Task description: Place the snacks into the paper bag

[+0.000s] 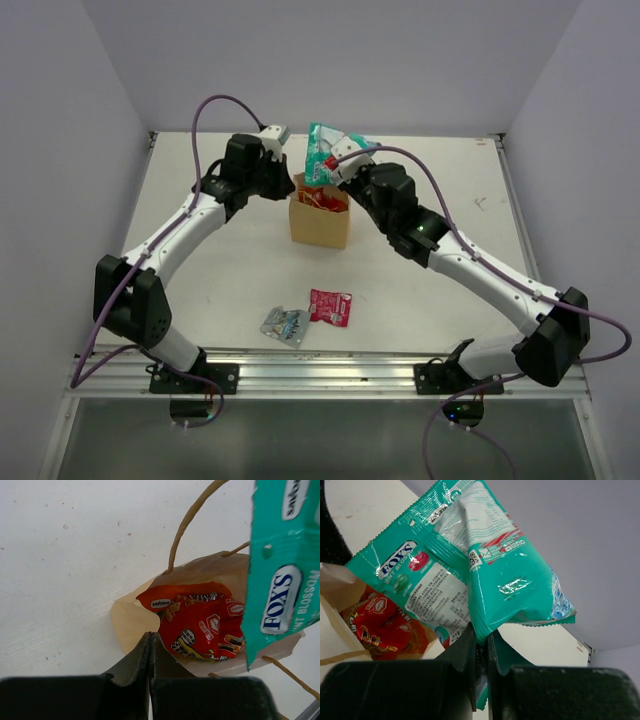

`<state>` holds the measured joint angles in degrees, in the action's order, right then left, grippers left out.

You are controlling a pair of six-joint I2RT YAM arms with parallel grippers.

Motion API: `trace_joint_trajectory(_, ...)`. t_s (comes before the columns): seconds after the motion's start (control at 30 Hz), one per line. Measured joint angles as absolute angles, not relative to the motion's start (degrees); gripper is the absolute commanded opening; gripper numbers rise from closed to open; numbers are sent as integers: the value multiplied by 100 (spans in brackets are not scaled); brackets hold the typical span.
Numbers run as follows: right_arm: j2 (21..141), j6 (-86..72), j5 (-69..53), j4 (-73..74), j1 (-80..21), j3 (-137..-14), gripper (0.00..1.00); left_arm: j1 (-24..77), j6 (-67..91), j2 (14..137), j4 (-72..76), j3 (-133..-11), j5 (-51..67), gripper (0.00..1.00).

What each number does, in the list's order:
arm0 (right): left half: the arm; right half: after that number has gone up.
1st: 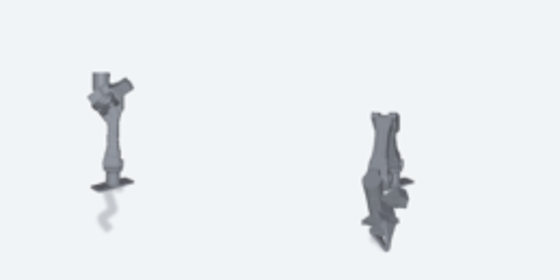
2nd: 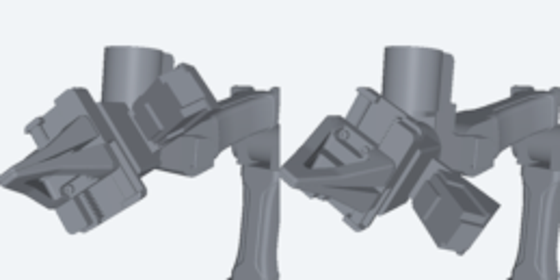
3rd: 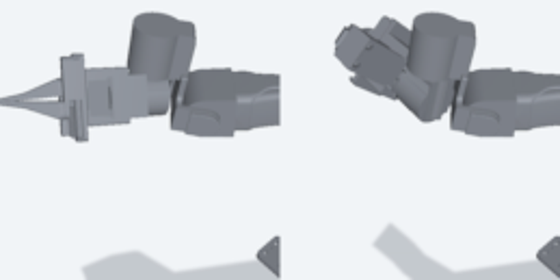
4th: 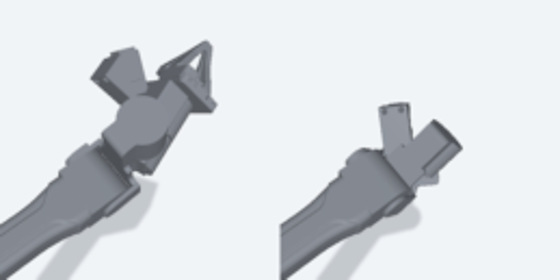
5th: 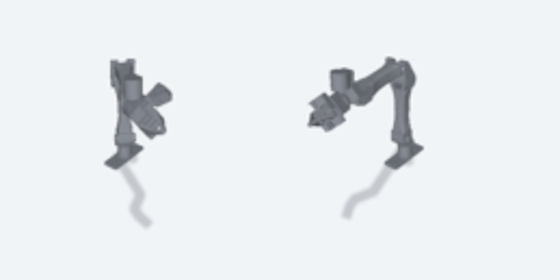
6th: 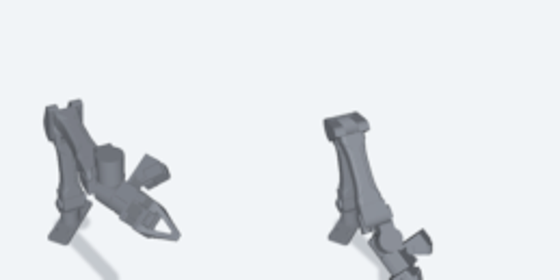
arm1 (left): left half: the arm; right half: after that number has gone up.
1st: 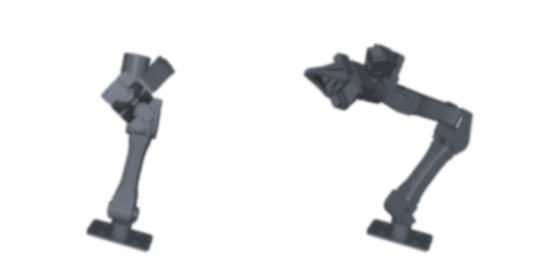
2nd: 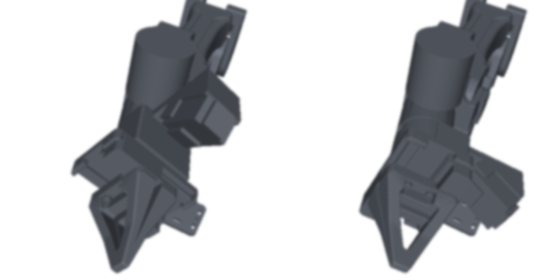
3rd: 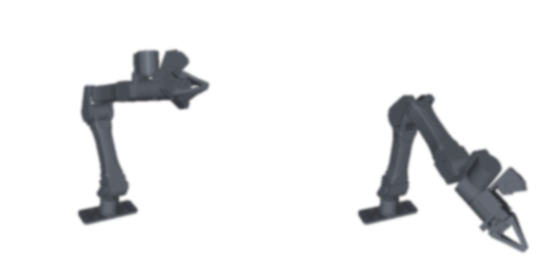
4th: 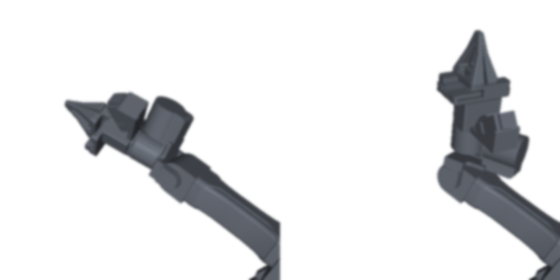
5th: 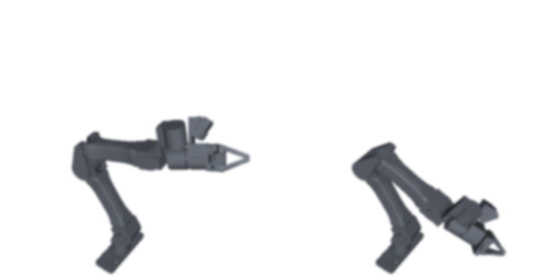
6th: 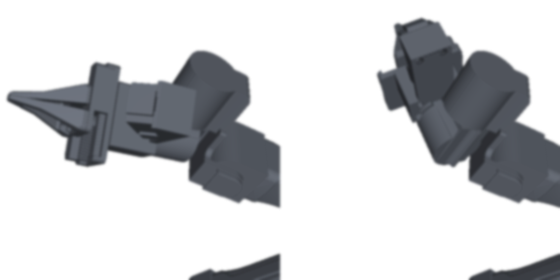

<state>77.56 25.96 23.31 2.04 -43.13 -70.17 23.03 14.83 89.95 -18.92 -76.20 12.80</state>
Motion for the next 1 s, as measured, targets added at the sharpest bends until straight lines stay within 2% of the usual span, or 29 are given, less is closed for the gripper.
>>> trace_joint_trajectory(0.13,7846,2707,2106,248,-4318,-6877,0,2303,1483,9021,-1896,-7627,1280,0)
trace_joint_trajectory(0.3,7854,2808,1988,471,-4318,-6818,0,2303,1483,9021,-1896,-7629,1284,7)
trace_joint_trajectory(0.57,7854,3142,2003,882,-4442,-6866,0,2303,1483,9021,-1896,-7629,1358,4)
trace_joint_trajectory(1.0,8705,3933,2541,2178,-5116,-8307,0,2296,1481,9021,-1986,-7675,1439,3)
